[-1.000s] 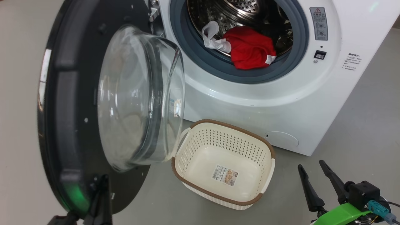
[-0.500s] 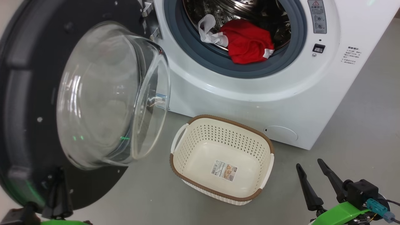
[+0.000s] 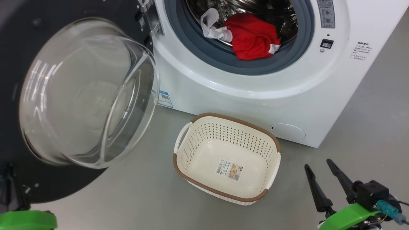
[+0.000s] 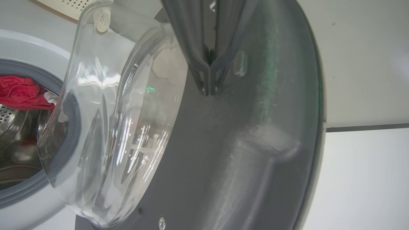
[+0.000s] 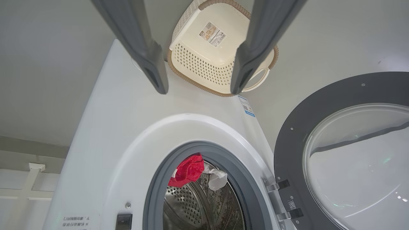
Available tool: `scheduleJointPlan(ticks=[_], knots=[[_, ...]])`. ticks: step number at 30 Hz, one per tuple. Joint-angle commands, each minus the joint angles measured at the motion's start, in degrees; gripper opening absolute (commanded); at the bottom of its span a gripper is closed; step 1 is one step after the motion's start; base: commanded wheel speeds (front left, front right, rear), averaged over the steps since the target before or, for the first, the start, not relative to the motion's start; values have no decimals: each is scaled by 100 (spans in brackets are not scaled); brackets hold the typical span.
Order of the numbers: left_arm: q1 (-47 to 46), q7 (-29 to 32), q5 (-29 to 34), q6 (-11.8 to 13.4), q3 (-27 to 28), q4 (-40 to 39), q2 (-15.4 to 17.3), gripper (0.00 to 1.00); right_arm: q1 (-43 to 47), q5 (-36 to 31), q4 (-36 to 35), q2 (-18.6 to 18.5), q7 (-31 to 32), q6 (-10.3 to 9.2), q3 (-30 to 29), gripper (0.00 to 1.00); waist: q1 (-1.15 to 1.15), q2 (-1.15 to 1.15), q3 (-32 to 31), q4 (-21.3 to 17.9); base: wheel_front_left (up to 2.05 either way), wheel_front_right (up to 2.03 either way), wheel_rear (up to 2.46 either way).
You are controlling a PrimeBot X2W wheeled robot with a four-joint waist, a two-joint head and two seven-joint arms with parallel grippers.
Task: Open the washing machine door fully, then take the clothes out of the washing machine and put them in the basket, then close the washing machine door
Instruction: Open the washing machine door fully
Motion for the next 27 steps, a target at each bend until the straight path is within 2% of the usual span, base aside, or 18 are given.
scheduleJointPlan(ticks=[1,15,27], knots=[[-264,-29,53,-28,334,-10,332,0,-227,-65,-152,-101,-54,36,117,100,0,0,29,-2,0,0,0],[-1087,-29,277,-346,825,1049,681,0,-381,-69,-142,-203,-54,36,244,100,0,0,310,-134,0,0,0],[-1745,-29,502,-422,1262,1717,1107,0,-521,-109,-205,-295,-54,36,245,100,0,0,669,-230,0,0,0]])
